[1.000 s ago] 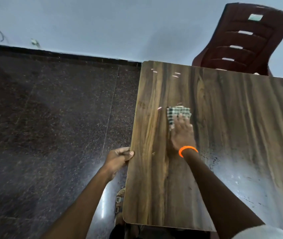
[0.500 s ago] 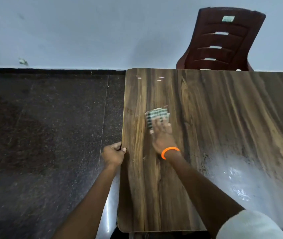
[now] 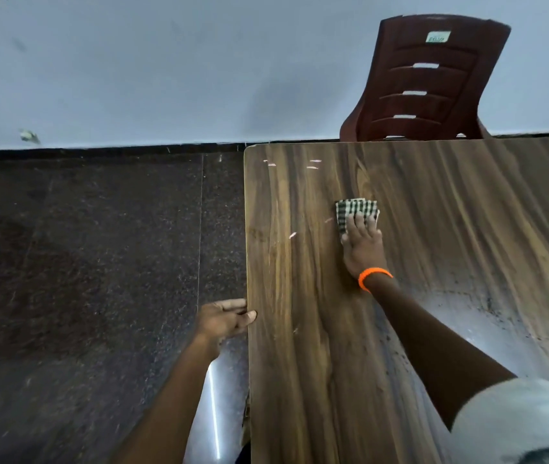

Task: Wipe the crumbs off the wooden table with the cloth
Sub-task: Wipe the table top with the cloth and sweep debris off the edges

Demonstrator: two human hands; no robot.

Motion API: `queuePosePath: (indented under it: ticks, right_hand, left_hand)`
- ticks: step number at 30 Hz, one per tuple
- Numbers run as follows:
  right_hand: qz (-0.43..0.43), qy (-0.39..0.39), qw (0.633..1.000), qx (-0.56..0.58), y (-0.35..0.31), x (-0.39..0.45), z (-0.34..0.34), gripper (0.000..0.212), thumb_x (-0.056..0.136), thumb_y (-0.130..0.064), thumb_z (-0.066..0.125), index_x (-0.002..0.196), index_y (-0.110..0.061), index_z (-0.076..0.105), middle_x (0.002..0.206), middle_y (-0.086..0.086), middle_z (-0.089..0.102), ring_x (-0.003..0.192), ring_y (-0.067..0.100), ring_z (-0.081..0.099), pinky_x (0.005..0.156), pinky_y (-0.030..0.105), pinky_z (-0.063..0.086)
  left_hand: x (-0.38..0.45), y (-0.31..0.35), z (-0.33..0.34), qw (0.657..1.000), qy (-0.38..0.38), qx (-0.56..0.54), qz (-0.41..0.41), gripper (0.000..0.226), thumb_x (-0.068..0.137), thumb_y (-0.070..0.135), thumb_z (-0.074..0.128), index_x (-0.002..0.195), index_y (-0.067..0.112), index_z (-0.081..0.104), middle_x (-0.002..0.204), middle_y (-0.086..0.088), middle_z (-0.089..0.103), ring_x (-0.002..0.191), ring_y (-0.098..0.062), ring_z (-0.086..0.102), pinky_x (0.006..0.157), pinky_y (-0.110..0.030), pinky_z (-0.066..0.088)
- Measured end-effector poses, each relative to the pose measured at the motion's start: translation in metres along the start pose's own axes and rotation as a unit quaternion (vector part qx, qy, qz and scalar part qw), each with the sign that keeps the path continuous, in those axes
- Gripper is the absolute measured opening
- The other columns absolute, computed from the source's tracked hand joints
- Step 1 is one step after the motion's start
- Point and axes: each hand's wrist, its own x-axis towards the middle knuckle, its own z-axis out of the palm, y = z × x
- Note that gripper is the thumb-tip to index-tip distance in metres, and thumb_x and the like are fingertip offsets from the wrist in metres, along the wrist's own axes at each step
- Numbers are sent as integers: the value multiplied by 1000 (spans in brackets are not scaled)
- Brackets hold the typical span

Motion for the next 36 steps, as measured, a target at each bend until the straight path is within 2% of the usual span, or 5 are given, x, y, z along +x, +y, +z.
queuePosePath:
  ticks: [8, 15, 19, 26, 36]
  right_hand:
    - [-193, -76, 978, 1, -108, -33, 47, 55, 108, -27, 33, 161, -19, 18, 169, 1, 12, 157, 26, 0, 127, 45, 7]
    - [-343, -114, 932, -28, -83, -86, 46, 55, 108, -32, 34, 161, -25, 18, 168, -7, 10, 157, 19, 1, 127, 38, 4]
    - [-319, -113, 940, -44, -105, -57, 48, 54, 108, -35, 31, 160, -31, 18, 168, -10, 12, 156, 15, 2, 127, 36, 3]
    - [-177, -103, 979, -3, -124, 6, 45, 56, 108, -34, 29, 161, -33, 11, 169, -13, 5, 156, 13, -5, 128, 39, 6]
    - [-268, -83, 960, -26, -120, -91, 69, 60, 103, -34, 39, 160, -30, 19, 168, -8, 18, 156, 20, 13, 121, 40, 13]
  left_hand:
    - [7, 19, -2, 998, -31, 38, -50, 26, 74, -19, 75, 95, -5, 69, 84, -17, 75, 61, -15, 72, 58, -27, 62]
    - [16, 27, -5, 995, -37, 51, -73, 29, 69, -22, 76, 90, -3, 68, 91, -23, 76, 82, -30, 73, 79, -41, 61]
    - [26, 25, -9, 993, -52, 56, -90, 30, 68, -25, 75, 81, 1, 67, 72, -13, 75, 65, -21, 73, 57, -31, 62]
    - [33, 25, -15, 985, -96, 109, -93, 26, 64, -16, 83, 76, 4, 73, 79, -16, 76, 76, -25, 75, 58, -29, 59]
    - [39, 36, -15, 974, -124, 124, -142, 29, 59, -24, 75, 72, 2, 75, 80, -19, 74, 77, -27, 75, 65, -33, 59]
